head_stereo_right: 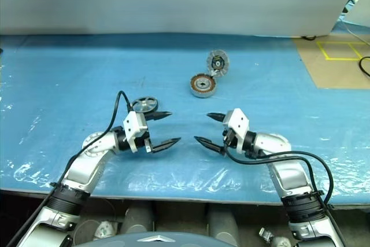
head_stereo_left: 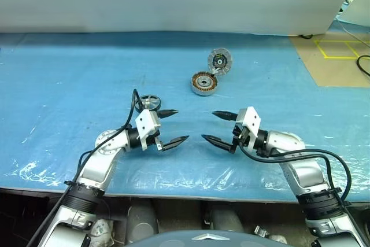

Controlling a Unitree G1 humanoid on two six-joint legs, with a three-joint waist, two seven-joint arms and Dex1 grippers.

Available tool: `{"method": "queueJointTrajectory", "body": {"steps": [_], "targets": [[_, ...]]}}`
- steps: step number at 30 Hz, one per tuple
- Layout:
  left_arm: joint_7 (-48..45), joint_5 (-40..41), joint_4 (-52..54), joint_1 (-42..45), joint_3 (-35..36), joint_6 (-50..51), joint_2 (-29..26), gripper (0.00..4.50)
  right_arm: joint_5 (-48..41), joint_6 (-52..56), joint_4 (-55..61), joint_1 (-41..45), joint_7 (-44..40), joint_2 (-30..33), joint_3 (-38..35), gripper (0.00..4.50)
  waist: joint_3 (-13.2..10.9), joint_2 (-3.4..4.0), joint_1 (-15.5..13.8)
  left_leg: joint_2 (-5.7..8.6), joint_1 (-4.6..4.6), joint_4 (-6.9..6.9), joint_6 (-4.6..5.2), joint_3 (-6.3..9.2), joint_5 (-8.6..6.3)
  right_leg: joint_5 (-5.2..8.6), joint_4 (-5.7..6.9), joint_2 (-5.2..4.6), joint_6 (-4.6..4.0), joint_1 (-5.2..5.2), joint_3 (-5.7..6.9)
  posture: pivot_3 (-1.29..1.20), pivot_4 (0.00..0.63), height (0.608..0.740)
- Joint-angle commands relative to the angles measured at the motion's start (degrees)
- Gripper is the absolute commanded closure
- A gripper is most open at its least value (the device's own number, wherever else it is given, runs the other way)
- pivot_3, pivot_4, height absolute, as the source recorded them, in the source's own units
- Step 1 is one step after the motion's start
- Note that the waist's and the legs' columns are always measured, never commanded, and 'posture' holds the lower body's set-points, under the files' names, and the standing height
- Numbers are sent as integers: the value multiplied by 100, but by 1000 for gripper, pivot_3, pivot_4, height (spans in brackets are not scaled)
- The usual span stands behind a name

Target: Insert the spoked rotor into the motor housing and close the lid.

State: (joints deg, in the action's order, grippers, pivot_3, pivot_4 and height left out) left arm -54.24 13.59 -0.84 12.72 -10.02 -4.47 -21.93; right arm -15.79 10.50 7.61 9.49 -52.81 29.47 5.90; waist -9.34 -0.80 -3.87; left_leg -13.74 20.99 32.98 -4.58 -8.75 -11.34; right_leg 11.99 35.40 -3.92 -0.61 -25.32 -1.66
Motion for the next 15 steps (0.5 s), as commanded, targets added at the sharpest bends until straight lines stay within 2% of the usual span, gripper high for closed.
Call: {"method": "queueJointTrajectory", "body": {"steps": [1,15], "targets": [[33,45,180,-47,62,-63,-27,77,-67,-14,180,107,-25,-22,24,0,0,0,0,0,0,0,0,0,0,0,0,0,0,0,0,0,150,740],[211,24,172,-120,71,-124,48,77,-49,-78,64,211,-98,15,-10,0,0,0,0,0,0,0,0,0,0,0,0,0,0,0,0,0,150,740]]}}
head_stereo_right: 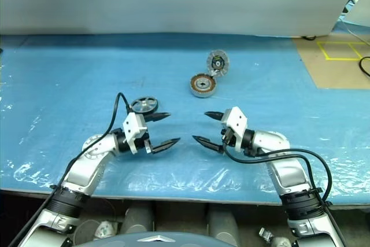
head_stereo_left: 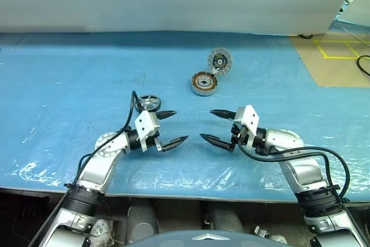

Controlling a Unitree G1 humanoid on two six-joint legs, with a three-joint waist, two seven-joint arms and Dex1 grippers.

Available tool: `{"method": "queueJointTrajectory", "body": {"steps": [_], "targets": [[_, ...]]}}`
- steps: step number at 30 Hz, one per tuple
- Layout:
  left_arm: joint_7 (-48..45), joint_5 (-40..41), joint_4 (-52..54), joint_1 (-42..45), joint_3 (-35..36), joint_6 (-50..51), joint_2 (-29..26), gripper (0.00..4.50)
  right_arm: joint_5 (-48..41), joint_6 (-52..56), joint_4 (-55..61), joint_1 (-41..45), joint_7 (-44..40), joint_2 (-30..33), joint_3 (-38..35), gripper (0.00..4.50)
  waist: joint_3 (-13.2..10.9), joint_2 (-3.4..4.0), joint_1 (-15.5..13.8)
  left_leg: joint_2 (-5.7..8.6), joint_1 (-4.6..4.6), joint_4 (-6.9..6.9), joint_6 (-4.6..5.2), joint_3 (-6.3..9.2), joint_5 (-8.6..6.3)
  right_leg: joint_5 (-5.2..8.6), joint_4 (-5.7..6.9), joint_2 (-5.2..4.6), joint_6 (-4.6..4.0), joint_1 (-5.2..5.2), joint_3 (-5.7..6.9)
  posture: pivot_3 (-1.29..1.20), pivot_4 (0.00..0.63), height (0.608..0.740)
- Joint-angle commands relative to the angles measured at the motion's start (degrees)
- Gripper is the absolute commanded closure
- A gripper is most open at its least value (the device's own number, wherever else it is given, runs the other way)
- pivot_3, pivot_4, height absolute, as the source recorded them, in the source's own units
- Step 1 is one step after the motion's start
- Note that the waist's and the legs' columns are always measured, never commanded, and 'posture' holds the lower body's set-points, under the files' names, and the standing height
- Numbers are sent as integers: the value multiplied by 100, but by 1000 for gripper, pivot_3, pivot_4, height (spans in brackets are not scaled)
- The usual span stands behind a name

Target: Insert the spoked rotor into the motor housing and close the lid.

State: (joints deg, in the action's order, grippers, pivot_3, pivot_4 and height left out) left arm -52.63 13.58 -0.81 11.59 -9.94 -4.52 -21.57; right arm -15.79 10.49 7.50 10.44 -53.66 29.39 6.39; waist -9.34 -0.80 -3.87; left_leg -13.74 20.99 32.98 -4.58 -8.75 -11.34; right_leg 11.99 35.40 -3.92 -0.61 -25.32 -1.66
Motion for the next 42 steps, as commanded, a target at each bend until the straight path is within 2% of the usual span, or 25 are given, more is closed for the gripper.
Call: {"method": "queueJointTrajectory", "body": {"steps": [1,31,35,42], "targets": [[58,25,165,-14,72,-127,3,77,-56,-96,65,126,-12,6,-64,0,0,0,0,0,0,0,0,0,0,0,0,0,0,0,0,0,150,740],[121,-40,54,-34,164,-236,-58,77,226,-204,-171,341,133,-42,52,0,0,0,1,0,0,0,-1,0,0,0,0,1,0,0,0,0,150,740],[130,-52,11,-5,163,-258,-58,77,616,-10,-342,661,354,-34,228,0,0,0,12,0,-1,0,-1,0,0,-1,2,1,0,0,0,0,150,740],[141,-95,-64,18,120,-308,-24,77,1053,138,-936,1731,675,-320,483,0,0,1,43,0,-5,1,-2,0,1,-1,7,2,1,-1,1,0,150,740]]}}
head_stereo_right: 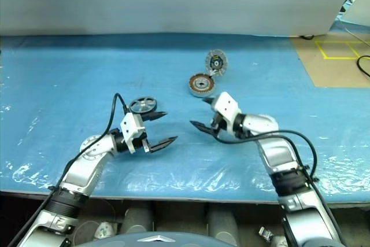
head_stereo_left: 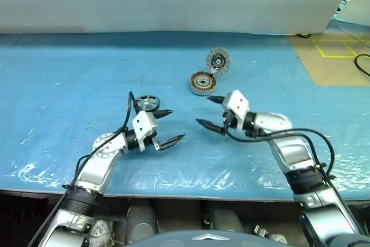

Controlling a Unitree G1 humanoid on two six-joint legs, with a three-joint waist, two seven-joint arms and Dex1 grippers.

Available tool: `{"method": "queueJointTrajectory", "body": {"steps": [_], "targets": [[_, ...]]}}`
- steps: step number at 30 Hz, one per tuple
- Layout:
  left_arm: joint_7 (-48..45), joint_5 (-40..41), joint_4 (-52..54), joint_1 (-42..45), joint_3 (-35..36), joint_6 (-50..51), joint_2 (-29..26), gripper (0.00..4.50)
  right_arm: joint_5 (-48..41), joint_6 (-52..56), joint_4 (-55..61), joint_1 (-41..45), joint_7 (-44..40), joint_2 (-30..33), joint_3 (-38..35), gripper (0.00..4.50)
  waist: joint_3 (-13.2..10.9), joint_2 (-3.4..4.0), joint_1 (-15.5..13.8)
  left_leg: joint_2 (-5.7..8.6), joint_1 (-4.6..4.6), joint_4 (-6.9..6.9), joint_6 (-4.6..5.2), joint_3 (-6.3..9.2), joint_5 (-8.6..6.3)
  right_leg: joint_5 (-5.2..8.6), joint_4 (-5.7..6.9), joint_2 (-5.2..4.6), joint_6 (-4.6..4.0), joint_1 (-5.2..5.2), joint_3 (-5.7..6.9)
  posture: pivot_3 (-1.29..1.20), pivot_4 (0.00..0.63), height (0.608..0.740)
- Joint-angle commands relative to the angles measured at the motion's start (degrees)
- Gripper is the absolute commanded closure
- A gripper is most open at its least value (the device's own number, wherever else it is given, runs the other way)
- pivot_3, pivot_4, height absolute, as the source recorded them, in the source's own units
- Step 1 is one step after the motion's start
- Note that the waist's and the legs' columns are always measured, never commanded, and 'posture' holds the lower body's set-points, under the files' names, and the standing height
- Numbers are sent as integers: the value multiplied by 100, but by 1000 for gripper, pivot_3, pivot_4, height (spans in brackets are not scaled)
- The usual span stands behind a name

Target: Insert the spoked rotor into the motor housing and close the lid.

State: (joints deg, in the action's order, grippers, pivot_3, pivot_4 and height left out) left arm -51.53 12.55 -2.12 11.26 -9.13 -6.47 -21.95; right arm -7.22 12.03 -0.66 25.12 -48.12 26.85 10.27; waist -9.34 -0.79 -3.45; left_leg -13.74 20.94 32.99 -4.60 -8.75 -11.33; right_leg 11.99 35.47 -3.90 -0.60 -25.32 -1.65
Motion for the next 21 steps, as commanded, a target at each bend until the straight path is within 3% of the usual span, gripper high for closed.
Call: {"method": "queueJointTrajectory", "body": {"steps": [1,11,19,21], "targets": [[34,5,61,56,39,-117,20,77,311,-9,-274,420,169,-104,167,0,0,0,1,0,1,0,0,0,0,0,-2,0,0,0,0,0,150,740],[136,-37,51,27,31,-159,67,77,1290,-71,-1887,1486,949,-552,553,0,0,0,41,1,4,1,-1,0,1,0,-1,-1,0,0,1,0,150,740],[189,-47,60,0,36,-162,79,77,1527,-145,-2239,1581,1155,-607,499,0,0,0,54,1,3,1,-1,0,1,0,0,-1,0,0,1,0,150,740],[194,-52,45,11,22,-165,97,0,1562,-163,-2257,1583,1204,-619,492,389,0,1,58,1,3,1,-1,0,1,-1,1,-1,-1,0,1,0,150,740]]}}
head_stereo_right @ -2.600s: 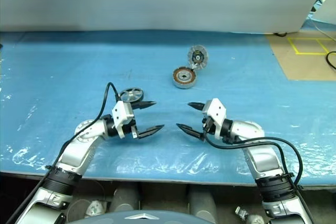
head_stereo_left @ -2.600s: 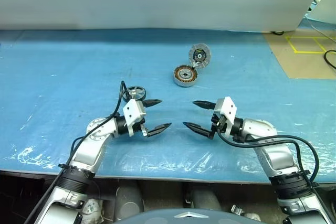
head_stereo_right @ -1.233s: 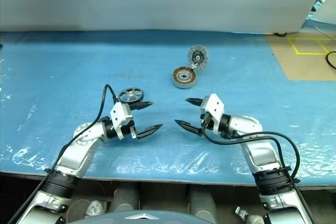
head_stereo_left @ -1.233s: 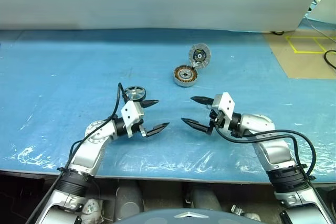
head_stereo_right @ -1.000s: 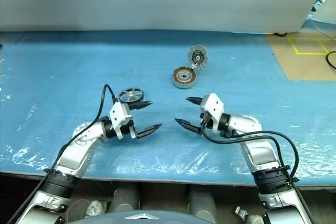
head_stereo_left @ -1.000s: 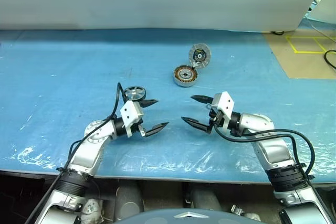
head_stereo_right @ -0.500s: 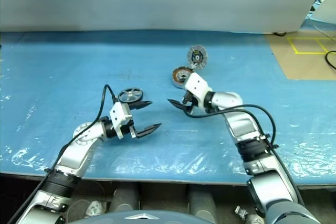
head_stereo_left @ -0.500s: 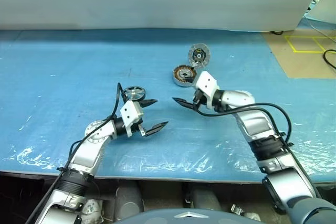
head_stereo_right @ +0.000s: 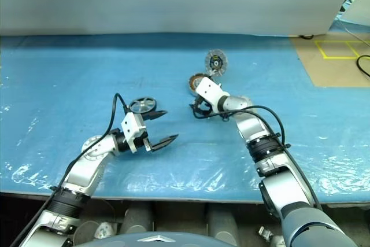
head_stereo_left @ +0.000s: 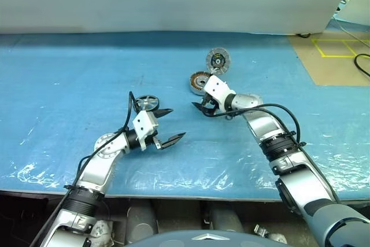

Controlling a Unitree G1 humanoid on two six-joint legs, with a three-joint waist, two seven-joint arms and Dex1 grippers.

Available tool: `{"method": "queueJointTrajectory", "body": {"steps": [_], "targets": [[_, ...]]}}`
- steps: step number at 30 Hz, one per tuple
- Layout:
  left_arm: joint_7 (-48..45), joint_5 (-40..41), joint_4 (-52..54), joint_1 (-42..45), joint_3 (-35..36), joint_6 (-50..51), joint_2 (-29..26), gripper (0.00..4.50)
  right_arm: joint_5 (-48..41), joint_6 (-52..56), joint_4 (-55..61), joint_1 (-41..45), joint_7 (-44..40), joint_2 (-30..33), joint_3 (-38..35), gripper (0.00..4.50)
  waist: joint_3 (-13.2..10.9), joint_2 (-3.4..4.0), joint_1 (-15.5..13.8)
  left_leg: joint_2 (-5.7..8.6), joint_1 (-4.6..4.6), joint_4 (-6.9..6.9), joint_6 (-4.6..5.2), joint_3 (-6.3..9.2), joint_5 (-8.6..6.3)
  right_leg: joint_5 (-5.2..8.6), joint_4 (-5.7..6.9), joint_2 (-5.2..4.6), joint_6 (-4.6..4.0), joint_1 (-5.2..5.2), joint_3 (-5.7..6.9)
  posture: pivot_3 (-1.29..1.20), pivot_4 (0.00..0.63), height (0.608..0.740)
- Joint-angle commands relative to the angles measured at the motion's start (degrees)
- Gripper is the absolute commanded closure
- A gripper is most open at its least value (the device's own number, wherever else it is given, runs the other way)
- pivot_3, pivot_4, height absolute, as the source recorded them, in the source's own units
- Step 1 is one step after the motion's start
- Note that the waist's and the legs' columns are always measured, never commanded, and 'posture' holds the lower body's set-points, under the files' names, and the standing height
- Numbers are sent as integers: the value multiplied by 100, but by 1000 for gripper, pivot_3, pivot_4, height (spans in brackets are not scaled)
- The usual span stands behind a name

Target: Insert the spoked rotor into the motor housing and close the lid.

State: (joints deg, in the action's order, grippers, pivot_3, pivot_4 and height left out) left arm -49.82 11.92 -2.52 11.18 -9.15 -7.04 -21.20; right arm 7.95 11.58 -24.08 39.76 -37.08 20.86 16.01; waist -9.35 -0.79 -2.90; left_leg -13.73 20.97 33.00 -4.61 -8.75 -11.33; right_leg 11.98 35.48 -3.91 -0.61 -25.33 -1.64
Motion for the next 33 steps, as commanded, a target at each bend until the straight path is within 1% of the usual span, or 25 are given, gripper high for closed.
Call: {"method": "queueJointTrajectory", "body": {"steps": [1,8,12,13,26,29,33], "targets": [[27,6,79,24,13,-110,33,0,64,-126,78,116,127,-23,-80,589,0,0,5,0,-1,0,0,0,0,0,0,0,0,0,0,0,150,740],[14,-10,58,51,0,-103,89,0,233,-335,24,47,196,33,-6,2947,0,0,16,0,-2,0,0,0,0,0,1,0,0,0,0,0,150,740],[18,-16,64,40,7,-95,102,0,319,-469,-62,21,233,20,12,4374,0,0,20,0,-2,0,0,0,0,0,2,0,0,0,0,0,150,740],[23,-18,66,37,10,-93,105,0,327,-483,-75,23,242,12,4,4480,0,0,21,0,-3,0,0,0,0,0,2,0,0,0,0,0,150,740],[48,-39,84,22,1,-89,136,0,322,-628,-155,67,257,-27,-56,4480,0,0,26,0,-7,1,0,-1,0,0,5,0,0,2,-1,0,150,740],[53,-44,66,32,-1,-93,150,0,298,-603,-110,48,257,-46,-71,3881,0,0,28,0,-6,1,0,-1,0,0,5,1,-1,2,-1,0,150,740],[62,-51,52,41,-1,-96,161,0,401,-596,-141,86,240,-27,-7,2539,0,0,28,0,-5,1,0,-1,0,0,5,0,-1,1,-1,0,150,740]]}}
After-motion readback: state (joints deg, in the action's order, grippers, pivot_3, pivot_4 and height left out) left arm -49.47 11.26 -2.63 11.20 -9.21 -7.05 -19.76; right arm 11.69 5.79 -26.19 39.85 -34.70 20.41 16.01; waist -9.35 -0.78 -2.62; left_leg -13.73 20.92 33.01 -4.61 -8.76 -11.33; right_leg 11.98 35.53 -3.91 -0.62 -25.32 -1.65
